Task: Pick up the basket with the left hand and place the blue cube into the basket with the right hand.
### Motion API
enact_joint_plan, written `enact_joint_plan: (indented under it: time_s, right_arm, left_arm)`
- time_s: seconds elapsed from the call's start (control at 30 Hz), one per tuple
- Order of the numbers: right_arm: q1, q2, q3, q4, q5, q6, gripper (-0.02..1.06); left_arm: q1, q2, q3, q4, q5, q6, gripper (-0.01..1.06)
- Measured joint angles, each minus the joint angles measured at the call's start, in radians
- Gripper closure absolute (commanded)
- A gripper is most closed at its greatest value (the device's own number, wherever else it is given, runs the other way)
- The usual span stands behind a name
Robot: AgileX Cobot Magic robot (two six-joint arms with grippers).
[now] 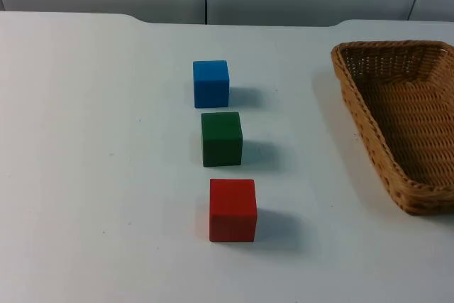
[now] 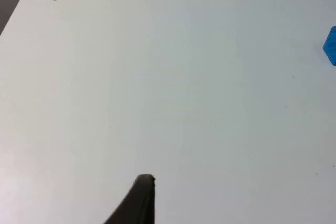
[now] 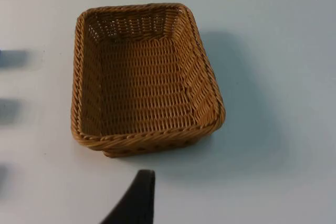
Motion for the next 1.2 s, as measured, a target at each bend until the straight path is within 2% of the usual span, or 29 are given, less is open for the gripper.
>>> enact_joint_plan:
  time_s: [0.17, 0.37, 0.67, 0.9, 1.07, 1.2]
  right_arm:
    - [0.0, 0.0, 0.0, 0.0, 0.0, 0.0, 0.0]
    - [0.0, 0.0, 0.0, 0.0, 0.0, 0.0, 0.0]
    - [0.0, 0.0, 0.0, 0.0, 0.0, 0.0, 0.0]
    - [0.0, 0.0, 0.0, 0.0, 0.0, 0.0, 0.0]
    - [0.0, 0.0, 0.0, 0.0, 0.0, 0.0, 0.0]
    - [0.0, 0.0, 0.0, 0.0, 0.0, 0.0, 0.0]
  left_arm:
    - [0.0, 0.0, -0.027, 0.0, -0.01, 0.0, 0.0]
    - [0.0, 0.065, -0.122, 0.004, -0.05, 0.0, 0.0]
    - [0.0, 0.33, -0.322, 0.006, -0.248, 0.0, 0.01]
    - [0.0, 0.49, -0.446, -0.043, -0.302, 0.017, 0.01]
    - [0.0, 0.606, -0.498, -0.147, -0.365, 0.079, 0.01]
    - [0.0, 0.732, -0.529, -0.36, -0.398, 0.227, 0.01]
